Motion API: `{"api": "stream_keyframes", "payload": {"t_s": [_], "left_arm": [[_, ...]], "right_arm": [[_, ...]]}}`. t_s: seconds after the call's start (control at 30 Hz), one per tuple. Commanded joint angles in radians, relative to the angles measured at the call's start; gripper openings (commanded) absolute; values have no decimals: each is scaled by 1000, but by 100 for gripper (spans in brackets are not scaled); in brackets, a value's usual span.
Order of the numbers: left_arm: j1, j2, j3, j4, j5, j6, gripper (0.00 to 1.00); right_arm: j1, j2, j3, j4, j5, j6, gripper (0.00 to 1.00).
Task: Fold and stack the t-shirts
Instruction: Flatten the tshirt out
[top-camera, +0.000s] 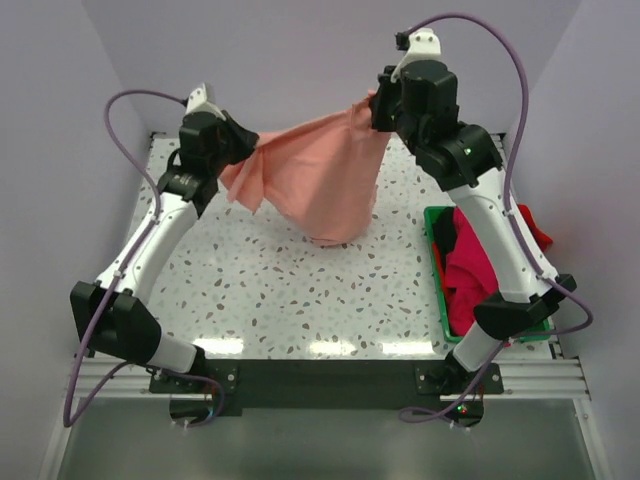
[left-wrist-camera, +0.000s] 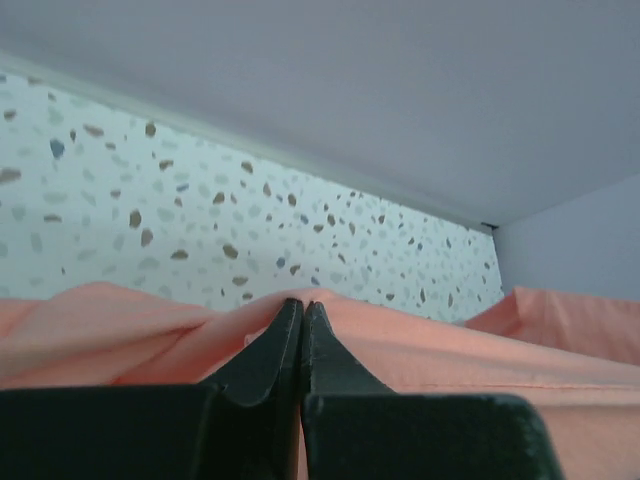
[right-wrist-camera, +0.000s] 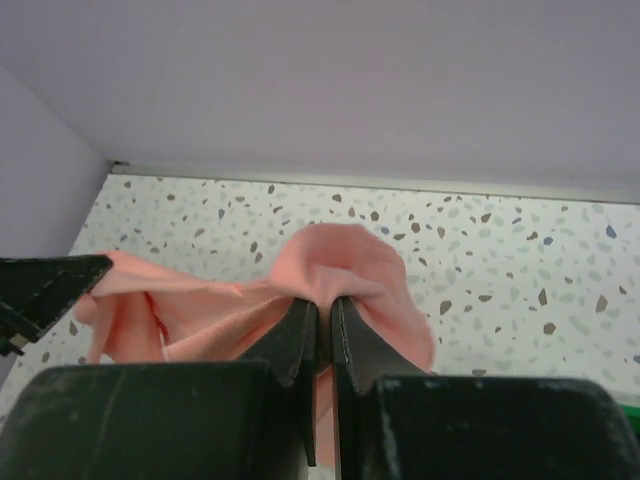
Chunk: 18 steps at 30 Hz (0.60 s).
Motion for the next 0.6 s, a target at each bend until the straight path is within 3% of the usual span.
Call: {"api": "stream_keyframes", "payload": {"t_s": [0.0,0.07,0.17,0.2,0.23,0.33,0.57], "left_arm": [[18,-2,208,-135,6,148,0],[18,19,314,-224,27,165,0],[18,0,281,-244,40,167,1],[18,-12,254,-243,40,164,6],[18,-41,223,-239,35,154,22],[18,-102,24,-189,11,115,48],[18,-188,-335,-78,20,-11,51]], "right_arm": [[-53,31,136,12,-30,-29,0],[-67,51,162,10,-63,-18,0],[-79,45,101,9,-73,0,0],[-84,16,63,15,-88,7,0],[-84,-8,-50,56,-100,13,0],[-85,-111,-296,142,-119,45,0],[-97,-290,-744,188,-55,126,0]]}}
